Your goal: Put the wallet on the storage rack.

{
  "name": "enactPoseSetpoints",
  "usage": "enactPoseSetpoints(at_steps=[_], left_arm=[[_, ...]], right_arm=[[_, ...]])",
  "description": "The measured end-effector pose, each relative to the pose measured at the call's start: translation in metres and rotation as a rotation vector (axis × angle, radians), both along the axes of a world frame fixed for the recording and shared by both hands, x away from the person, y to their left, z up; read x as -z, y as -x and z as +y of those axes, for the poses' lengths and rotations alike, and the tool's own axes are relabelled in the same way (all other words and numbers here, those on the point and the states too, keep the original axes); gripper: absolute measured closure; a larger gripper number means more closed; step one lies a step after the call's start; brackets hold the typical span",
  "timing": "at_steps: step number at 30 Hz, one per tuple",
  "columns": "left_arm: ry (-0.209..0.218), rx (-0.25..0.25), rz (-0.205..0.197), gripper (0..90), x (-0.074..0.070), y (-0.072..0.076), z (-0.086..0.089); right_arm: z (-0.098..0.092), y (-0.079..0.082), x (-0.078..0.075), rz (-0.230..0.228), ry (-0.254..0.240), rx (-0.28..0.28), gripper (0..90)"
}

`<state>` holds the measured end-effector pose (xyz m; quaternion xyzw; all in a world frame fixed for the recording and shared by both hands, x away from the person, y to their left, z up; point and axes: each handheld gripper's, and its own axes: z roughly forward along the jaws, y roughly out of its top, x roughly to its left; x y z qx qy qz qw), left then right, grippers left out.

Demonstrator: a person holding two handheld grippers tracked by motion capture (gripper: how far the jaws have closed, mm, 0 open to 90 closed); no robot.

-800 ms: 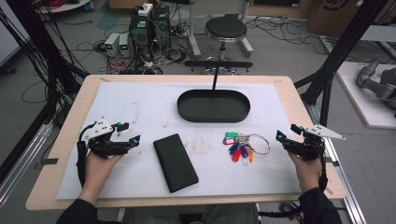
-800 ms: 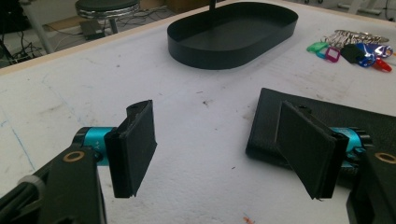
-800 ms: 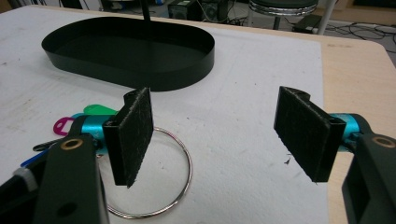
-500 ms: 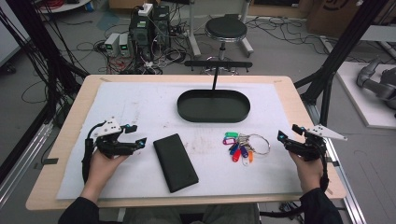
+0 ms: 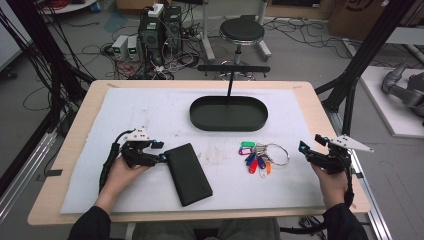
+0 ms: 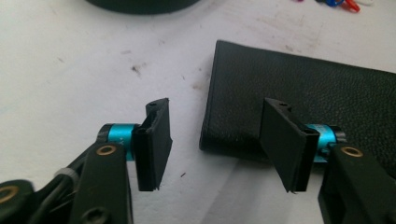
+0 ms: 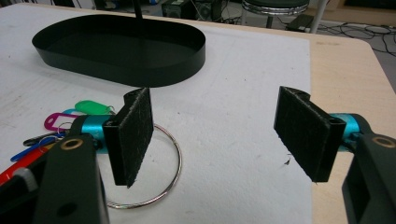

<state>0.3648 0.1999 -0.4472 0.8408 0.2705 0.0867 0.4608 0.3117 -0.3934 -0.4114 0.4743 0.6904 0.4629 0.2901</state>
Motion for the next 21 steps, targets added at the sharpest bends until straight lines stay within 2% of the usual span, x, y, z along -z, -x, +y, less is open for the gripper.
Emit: enactPoseSetpoints(at_steps=[2,4,6,8,9,15,21], left_arm=[[0.014,-0.006,0.015,41.6,0.001,-0.001,0.001],[0.038,-0.002,0.061,40.7,0.003,-0.004,0.002],[0.039,0.006,0.085,41.4,0.004,-0.005,0.001],[0.044,0.025,0.104,45.4,0.004,-0.005,0.000],[0.057,0.034,0.118,50.8,0.004,-0.005,0.000],[0.044,0.018,0.117,57.2,0.003,-0.003,0.000],[0.039,-0.052,0.128,65.2,0.001,0.000,-0.002]], right_arm=[[0.000,0.000,0.000,-0.001,0.001,0.000,28.7],[0.001,0.001,-0.001,-0.002,0.004,-0.007,28.7],[0.003,0.000,-0.001,-0.002,0.006,-0.016,28.7],[0.005,-0.001,-0.002,-0.004,0.007,-0.020,28.8],[0.006,-0.001,-0.002,-0.005,0.006,-0.023,28.8],[0.018,0.000,-0.006,-0.026,0.019,-0.053,28.8],[0.034,0.005,-0.012,-0.047,0.020,-0.098,28.7]])
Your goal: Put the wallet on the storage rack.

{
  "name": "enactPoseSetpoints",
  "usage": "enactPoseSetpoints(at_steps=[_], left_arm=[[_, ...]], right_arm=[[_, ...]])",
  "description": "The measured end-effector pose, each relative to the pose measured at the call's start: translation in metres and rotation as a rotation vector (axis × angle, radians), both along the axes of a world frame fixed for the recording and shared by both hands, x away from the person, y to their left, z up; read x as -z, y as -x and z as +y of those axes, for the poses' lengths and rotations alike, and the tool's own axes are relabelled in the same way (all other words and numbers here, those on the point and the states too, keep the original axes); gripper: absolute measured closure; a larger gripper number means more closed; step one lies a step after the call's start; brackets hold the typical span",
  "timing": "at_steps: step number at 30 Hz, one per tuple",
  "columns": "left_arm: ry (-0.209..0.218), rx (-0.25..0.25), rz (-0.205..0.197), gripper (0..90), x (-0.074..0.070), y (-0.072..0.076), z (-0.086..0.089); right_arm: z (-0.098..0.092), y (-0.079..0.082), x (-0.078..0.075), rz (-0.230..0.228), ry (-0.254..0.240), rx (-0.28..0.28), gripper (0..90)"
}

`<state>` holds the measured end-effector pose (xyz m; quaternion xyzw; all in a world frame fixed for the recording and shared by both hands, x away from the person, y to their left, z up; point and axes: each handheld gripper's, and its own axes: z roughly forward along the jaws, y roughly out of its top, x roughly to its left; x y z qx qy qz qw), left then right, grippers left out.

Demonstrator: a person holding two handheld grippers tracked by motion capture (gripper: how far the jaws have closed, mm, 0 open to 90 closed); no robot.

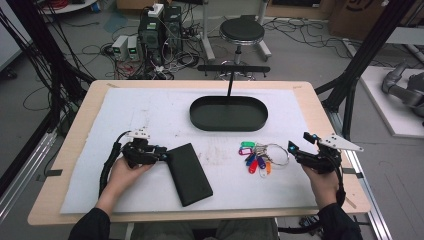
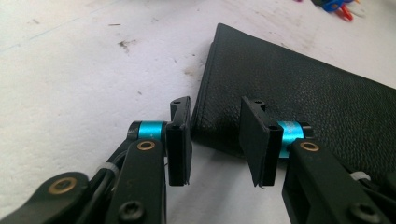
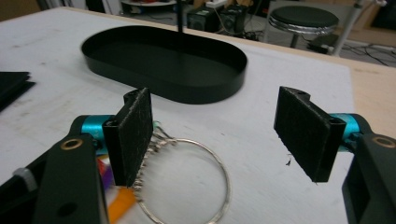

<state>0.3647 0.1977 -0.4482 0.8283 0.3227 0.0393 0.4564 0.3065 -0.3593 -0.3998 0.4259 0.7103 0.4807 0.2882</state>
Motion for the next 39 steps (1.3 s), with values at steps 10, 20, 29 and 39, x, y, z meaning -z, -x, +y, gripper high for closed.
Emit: enactPoseSetpoints(at_steps=[10,20,29,39], left_arm=[[-0.002,-0.108,0.033,69.4,-0.002,0.014,-0.005],[0.005,-0.186,0.056,71.7,-0.004,0.023,-0.010],[0.002,-0.193,0.062,73.2,-0.005,0.022,-0.011],[0.006,-0.195,0.064,73.1,-0.004,0.022,-0.010]], right_arm=[[0.058,0.014,-0.009,-0.033,-0.001,-0.156,28.7],[0.117,0.025,-0.005,-0.005,-0.045,-0.341,28.1],[0.195,0.053,0.015,0.031,0.137,-0.567,28.5],[0.255,0.078,0.045,0.036,0.351,-0.690,29.2]])
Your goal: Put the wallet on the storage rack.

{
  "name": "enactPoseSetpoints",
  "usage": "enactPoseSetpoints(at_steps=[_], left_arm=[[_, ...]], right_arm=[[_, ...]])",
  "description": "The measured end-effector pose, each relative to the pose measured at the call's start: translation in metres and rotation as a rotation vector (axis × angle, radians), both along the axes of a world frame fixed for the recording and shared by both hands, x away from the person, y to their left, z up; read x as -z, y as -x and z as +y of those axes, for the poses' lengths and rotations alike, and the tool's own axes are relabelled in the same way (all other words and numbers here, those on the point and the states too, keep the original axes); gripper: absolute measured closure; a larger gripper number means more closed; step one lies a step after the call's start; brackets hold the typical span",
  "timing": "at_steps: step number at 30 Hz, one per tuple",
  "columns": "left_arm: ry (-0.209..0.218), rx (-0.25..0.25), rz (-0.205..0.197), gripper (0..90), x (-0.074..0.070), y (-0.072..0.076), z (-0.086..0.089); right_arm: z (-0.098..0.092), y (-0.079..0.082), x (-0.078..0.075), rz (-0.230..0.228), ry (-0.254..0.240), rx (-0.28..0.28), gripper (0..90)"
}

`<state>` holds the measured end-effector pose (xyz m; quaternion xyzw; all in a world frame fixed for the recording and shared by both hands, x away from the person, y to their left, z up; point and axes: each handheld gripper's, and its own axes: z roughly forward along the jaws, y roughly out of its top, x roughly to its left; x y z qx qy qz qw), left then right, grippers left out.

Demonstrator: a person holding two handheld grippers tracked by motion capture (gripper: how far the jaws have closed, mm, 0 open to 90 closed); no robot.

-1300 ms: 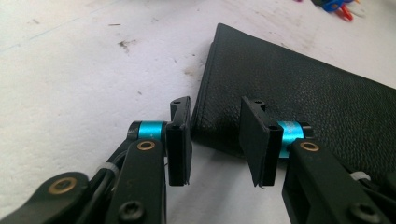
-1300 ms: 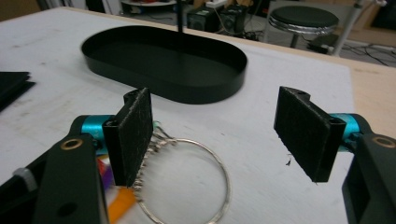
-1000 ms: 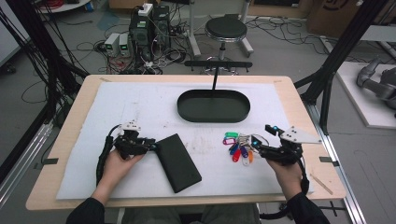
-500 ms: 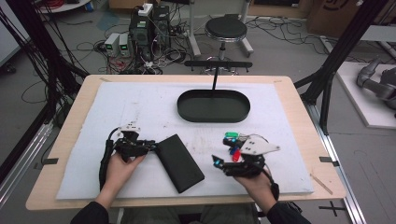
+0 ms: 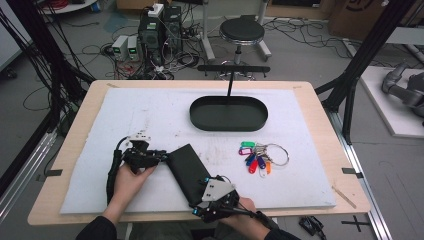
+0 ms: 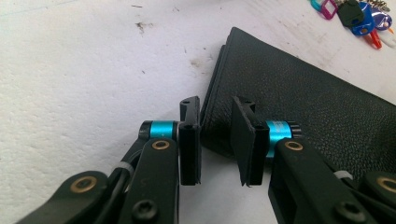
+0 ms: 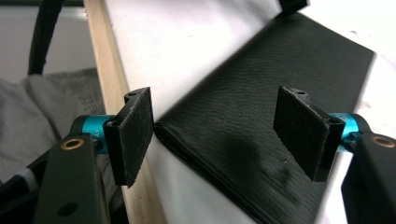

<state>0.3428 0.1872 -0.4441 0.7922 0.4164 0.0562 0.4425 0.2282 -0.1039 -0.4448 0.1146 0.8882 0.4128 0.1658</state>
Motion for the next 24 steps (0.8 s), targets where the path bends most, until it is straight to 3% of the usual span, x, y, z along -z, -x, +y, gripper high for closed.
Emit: enactPoseSetpoints(at_steps=[6,10,13,15,19,23,24], left_arm=[[0.011,0.000,-0.001,73.0,0.001,0.000,0.001],[0.020,0.001,0.003,73.0,0.002,0.000,0.002],[0.022,0.005,0.001,72.9,0.002,0.000,0.002],[0.022,0.007,-0.006,73.0,0.002,-0.001,0.003],[0.029,0.004,-0.008,73.1,0.003,-0.002,0.003],[0.028,0.002,-0.049,70.7,0.002,-0.002,0.004],[0.021,-0.002,-0.069,63.0,0.001,-0.002,0.003]], right_arm=[[0.012,0.008,0.008,-0.086,0.083,-0.027,38.4],[0.012,0.008,0.007,-0.091,0.095,-0.032,40.5],[0.010,0.008,0.004,-0.096,0.101,-0.075,55.1],[0.006,0.009,0.001,-0.096,0.096,-0.111,67.5],[-0.003,0.005,-0.005,-0.077,0.068,-0.105,76.9],[-0.018,-0.006,-0.017,-0.032,-0.023,-0.073,80.6],[-0.023,-0.010,-0.020,-0.017,-0.053,-0.059,80.9]])
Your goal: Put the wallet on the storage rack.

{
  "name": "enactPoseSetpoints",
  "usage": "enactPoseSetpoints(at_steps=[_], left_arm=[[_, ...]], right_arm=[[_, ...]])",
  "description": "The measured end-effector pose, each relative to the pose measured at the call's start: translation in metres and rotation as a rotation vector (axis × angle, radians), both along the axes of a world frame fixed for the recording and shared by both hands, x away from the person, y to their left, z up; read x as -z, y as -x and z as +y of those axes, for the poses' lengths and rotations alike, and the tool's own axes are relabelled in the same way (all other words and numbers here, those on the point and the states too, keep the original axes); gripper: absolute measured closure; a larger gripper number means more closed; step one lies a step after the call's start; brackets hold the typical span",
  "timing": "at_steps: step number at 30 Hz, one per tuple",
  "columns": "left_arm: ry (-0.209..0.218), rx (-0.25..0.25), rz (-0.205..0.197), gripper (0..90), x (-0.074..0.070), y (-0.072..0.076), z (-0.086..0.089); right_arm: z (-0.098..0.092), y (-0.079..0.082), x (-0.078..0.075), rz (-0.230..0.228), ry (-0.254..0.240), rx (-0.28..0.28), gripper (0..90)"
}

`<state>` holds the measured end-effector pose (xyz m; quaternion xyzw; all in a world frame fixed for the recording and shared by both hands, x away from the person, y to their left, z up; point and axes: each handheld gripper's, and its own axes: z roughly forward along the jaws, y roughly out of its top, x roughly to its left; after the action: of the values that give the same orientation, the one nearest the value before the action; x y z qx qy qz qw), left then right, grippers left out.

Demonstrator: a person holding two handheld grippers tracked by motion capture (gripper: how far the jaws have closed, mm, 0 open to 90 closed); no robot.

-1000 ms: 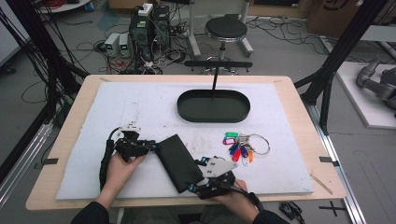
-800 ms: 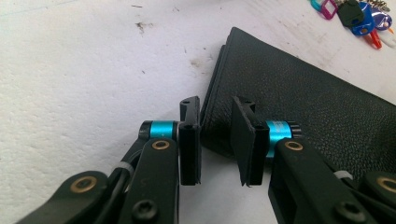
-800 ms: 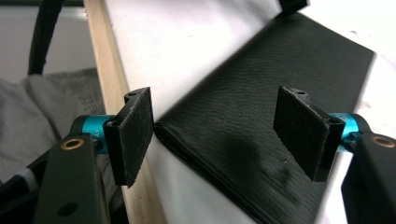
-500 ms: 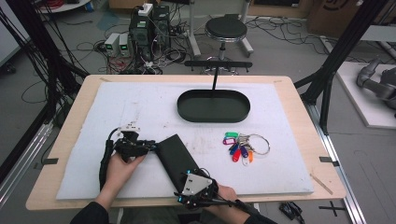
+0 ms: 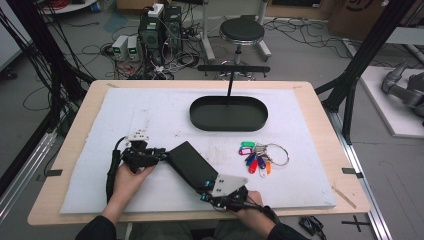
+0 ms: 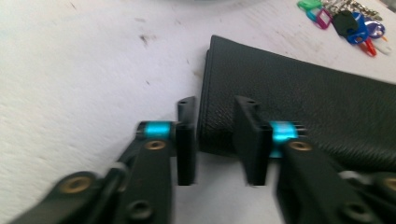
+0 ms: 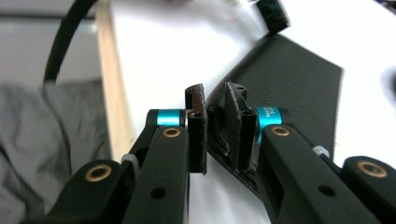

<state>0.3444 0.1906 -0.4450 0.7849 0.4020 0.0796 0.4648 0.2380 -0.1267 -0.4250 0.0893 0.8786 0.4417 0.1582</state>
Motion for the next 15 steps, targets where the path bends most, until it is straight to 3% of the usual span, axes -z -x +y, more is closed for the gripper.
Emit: enactPoseSetpoints(at_steps=[2,4,8,9,10,12,15], left_arm=[[-0.006,0.013,-0.044,53.6,-0.003,0.000,0.001],[0.001,0.038,-0.099,50.6,-0.006,0.001,0.002],[-0.060,0.111,-0.222,45.5,-0.009,0.007,-0.002],[-0.060,0.111,-0.222,45.0,-0.009,0.007,-0.002],[-0.120,0.150,-0.305,44.5,-0.011,0.009,-0.009],[-0.156,0.167,-0.341,44.4,-0.014,0.007,-0.015],[-0.132,0.195,-0.365,43.3,-0.019,0.002,-0.022]], right_arm=[[-0.010,-0.008,-0.005,0.036,-0.055,0.035,81.1],[-0.021,-0.015,-0.010,0.078,-0.117,0.072,81.3],[-0.044,-0.031,-0.017,0.159,-0.245,0.147,82.1],[-0.049,-0.034,-0.018,0.170,-0.264,0.159,82.1],[-0.054,-0.038,-0.019,0.183,-0.280,0.177,82.1],[-0.060,-0.042,-0.020,0.196,-0.297,0.197,82.1],[-0.069,-0.048,-0.021,0.221,-0.324,0.225,82.0]])
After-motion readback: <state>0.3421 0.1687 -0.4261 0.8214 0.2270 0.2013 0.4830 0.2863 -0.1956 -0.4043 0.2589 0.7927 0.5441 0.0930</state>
